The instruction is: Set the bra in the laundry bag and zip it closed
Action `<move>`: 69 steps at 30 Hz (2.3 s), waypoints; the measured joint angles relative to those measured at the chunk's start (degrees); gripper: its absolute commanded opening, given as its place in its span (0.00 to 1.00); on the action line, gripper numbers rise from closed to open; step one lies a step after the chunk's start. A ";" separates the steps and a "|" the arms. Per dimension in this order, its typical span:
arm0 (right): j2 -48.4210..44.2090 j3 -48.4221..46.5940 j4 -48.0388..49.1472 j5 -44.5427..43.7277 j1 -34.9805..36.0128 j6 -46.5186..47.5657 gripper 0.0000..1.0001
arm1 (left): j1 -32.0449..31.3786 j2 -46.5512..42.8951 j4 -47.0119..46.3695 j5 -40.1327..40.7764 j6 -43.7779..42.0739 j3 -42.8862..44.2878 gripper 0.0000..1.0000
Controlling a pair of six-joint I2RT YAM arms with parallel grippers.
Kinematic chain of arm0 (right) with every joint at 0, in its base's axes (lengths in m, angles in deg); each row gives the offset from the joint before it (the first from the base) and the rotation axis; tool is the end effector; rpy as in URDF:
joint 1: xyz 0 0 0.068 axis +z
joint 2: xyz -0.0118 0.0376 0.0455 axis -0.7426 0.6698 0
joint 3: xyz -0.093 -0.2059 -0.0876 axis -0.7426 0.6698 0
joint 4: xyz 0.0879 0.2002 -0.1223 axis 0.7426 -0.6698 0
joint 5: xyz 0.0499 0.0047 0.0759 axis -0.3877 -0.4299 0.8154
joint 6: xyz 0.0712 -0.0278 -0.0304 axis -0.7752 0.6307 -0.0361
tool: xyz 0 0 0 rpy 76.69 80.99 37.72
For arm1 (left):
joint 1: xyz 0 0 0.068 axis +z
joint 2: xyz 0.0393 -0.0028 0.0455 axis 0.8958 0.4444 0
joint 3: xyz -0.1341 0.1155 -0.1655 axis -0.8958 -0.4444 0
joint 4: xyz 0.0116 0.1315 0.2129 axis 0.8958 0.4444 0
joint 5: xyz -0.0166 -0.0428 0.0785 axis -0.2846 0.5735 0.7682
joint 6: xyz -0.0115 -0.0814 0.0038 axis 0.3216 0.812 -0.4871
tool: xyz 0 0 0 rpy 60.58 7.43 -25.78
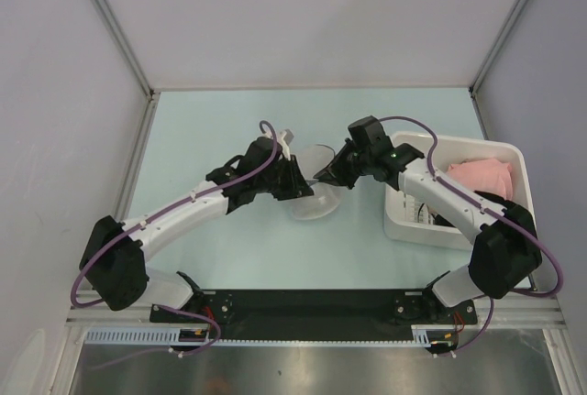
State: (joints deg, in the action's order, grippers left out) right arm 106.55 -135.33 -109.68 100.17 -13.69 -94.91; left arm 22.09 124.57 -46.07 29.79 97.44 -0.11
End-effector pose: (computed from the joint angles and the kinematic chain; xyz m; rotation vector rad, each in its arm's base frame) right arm 0.2704 0.2048 0.2350 0.6503 2.5646 1.0425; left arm 0.2368 -0.2273 0.2226 0.0486 2.4369 -0.9613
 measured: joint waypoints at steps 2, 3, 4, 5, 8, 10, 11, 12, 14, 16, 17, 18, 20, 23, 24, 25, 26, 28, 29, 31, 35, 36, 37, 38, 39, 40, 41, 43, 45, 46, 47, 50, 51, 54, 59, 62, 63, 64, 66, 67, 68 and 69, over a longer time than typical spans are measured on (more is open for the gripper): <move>0.00 0.00 0.00 -0.04 0.09 0.26 0.01 | -0.13 0.00 0.22 0.07 -0.07 0.15 0.00; 0.00 0.00 0.04 -0.04 0.17 0.63 0.01 | -0.28 0.00 0.46 0.37 -0.39 0.42 0.00; 0.00 0.00 0.11 -0.02 0.20 1.18 0.01 | -0.48 0.00 0.72 0.72 -0.52 0.57 0.00; 0.00 0.00 0.22 0.00 0.20 1.77 0.01 | -0.61 -0.02 1.05 1.20 -0.83 0.68 0.00; 0.00 0.09 0.81 0.20 0.04 4.33 0.00 | -0.66 -0.22 2.60 2.97 -1.22 0.72 0.00; 0.00 0.61 1.64 0.94 -0.17 6.21 0.00 | -0.46 -0.85 3.87 3.69 -2.01 0.63 0.00; 0.00 1.29 2.45 1.77 -0.63 7.26 0.00 | -0.15 -1.27 4.26 4.15 -2.51 0.37 0.00; 0.00 2.21 3.21 2.64 -1.33 8.44 0.00 | 0.72 -2.08 4.76 5.11 -3.21 -0.63 0.00; 0.00 3.87 4.26 3.58 -2.60 10.14 0.00 | 2.89 -3.54 5.77 6.54 -4.26 -3.17 0.00; 0.00 5.27 4.61 4.48 -3.78 11.91 0.00 | 5.25 -4.98 7.37 7.82 -5.11 -6.62 0.00; 0.00 5.68 4.85 4.96 -4.39 12.79 0.00 | 5.90 -5.29 8.00 8.20 -5.46 -7.54 0.00; 0.00 5.92 5.14 5.44 -4.85 13.31 0.00 | 6.40 -5.57 8.41 8.15 -5.95 -8.52 0.00; 0.02 6.19 6.29 7.23 -5.55 14.36 0.00 | 6.51 -6.36 8.00 6.47 -7.13 -9.92 0.04; 0.20 6.21 8.57 10.64 -5.95 15.58 0.09 | 6.47 -9.44 3.85 -0.02 -8.96 -11.39 0.38; 0.37 6.21 9.11 11.69 -6.03 15.89 0.12 | 6.38 -10.34 2.54 -1.66 -9.81 -11.41 0.42; 0.61 6.21 9.73 13.29 -6.29 16.59 0.20 | 6.38 -11.41 0.70 -3.41 -10.49 -11.41 0.49; 0.96 6.21 10.32 14.97 -6.47 17.20 0.24 | 6.38 -12.20 -0.61 -4.55 -11.15 -11.41 0.52; 1.68 6.56 11.74 18.40 -7.10 18.73 0.35 | 6.27 -13.68 -3.17 -6.38 -12.57 -11.32 0.62; 1.81 6.75 11.89 19.17 -7.34 18.95 0.40 | 6.27 -13.86 -3.63 -6.73 -13.18 -11.13 0.64; 2.01 7.61 12.33 21.79 -8.26 20.55 0.55 | 6.29 -13.44 -3.76 -7.19 -13.88 -10.03 0.73; 1.99 8.22 11.19 24.02 -9.35 23.30 0.65 | 6.34 -10.29 -3.96 -8.24 -12.85 -7.32 0.78; 1.90 8.26 10.67 24.28 -9.53 24.13 0.67 | 6.34 -9.46 -4.26 -8.61 -12.37 -7.19 0.85; 1.70 8.37 10.10 24.41 -9.64 24.83 0.69 | 6.34 -8.81 -4.35 -8.94 -11.89 -7.19 0.87; 1.42 8.63 9.68 24.55 -9.79 25.42 0.71 | 6.34 -8.31 -4.35 -9.11 -11.78 -7.21 0.88; 1.01 9.07 9.46 24.68 -9.99 25.83 0.74 | 6.43 -7.85 -4.35 -9.14 -11.19 -7.21 0.91; 0.42 9.75 9.25 24.76 -10.12 26.12 0.76 | 6.51 -7.45 -4.31 -9.22 -10.58 -7.21 0.91; -0.39 10.62 8.90 24.81 -10.19 26.47 0.77 | 6.69 -7.17 -4.28 -9.27 -10.19 -7.21 0.93; -1.88 12.11 8.11 24.76 -10.29 26.69 0.80 | 6.99 -6.99 -4.22 -9.18 -9.38 -7.21 0.94; -3.52 13.38 7.23 24.72 -10.40 26.88 0.80 | 7.23 -6.91 -4.22 -9.11 -8.72 -7.21 0.90; -4.42 13.92 6.75 24.74 -10.40 27.02 0.80 | 7.37 -6.73 -4.22 -9.16 -8.33 -7.21 0.88; -5.01 14.19 6.45 24.74 -10.40 27.08 0.80 | 7.45 -6.40 -4.20 -9.25 -8.04 -7.21 0.86; -6.23 15.02 6.29 24.81 -10.40 27.43 0.79 | 7.58 -4.42 -4.24 -9.84 -7.17 -7.21 0.80; -6.40 15.43 6.21 24.94 -10.40 27.47 0.79 | 7.58 -3.63 -4.20 -10.45 -6.78 -7.19 0.79; -7.10 17.46 5.90 25.20 -10.47 27.45 0.76 | 7.39 -2.54 -4.24 -11.96 -6.29 -7.21 0.69; -8.20 20.04 4.76 25.16 -11.08 25.57 0.74 | 4.70 -4.31 -5.84 -12.22 -5.73 -7.39 0.72; -8.57 20.20 5.14 25.51 -12.52 24.13 0.76 | 0.11 -7.15 -7.04 -11.06 -5.73 -8.04 0.78; -8.81 20.20 5.27 25.68 -12.98 23.78 0.76 | -2.27 -8.48 -7.65 -10.01 -5.81 -8.50 0.77; -9.07 20.06 5.29 25.92 -13.81 23.54 0.76 | -4.13 -9.44 -8.15 -9.38 -5.79 -8.76 0.77; -9.20 19.45 4.70 25.88 -15.02 23.37 0.76 | -6.91 -10.14 -8.90 -8.61 -5.88 -8.79 0.68; -9.20 18.99 4.13 25.86 -15.45 23.39 0.76 | -7.78 -10.16 -9.09 -8.09 -5.97 -8.74 0.62; -9.18 18.53 3.45 25.55 -15.72 23.45 0.74 | -8.02 -9.97 -9.14 -7.48 -6.03 -8.72 0.53; -9.14 18.05 2.71 25.29 -15.91 23.63 0.71 | -7.98 -9.66 -9.09 -6.95 -6.47 -8.63 0.50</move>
State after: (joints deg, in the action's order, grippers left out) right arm 97.41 -117.28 -106.96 125.46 -29.60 -71.28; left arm 14.12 114.91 -55.16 22.84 90.97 -8.75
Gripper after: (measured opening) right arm 0.762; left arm 0.649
